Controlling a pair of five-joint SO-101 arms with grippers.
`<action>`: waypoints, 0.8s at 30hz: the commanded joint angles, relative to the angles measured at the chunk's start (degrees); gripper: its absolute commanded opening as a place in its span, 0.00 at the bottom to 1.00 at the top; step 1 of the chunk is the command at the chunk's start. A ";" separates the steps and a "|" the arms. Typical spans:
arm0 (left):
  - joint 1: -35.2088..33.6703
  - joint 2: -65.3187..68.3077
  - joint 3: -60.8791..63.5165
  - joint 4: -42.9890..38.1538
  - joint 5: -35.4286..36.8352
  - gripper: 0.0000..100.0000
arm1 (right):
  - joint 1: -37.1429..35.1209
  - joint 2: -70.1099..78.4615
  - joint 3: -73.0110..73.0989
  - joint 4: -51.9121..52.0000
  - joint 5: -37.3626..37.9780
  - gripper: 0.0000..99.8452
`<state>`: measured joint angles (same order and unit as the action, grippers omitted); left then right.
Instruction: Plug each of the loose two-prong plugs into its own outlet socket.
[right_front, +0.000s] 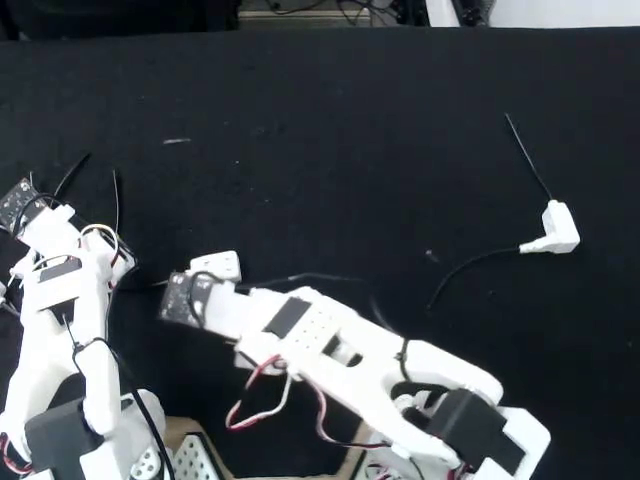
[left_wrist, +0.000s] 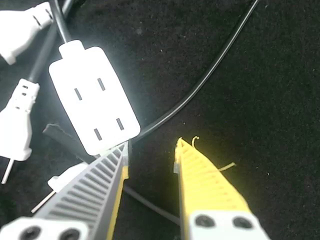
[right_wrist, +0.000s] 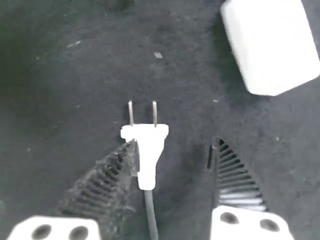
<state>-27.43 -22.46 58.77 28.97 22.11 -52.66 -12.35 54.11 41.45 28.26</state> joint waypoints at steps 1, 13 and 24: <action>-0.04 -1.32 -2.68 -0.70 0.53 0.15 | -1.93 1.36 0.31 1.58 2.73 0.23; -0.04 -1.41 -2.59 -0.70 0.53 0.15 | -2.11 1.36 0.13 0.79 5.45 0.01; -0.31 -1.76 -2.42 -0.70 0.44 0.15 | 3.34 -4.18 1.27 -0.88 -2.73 0.01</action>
<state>-27.43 -22.46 58.86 28.97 22.11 -53.63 -12.44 55.34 40.84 26.51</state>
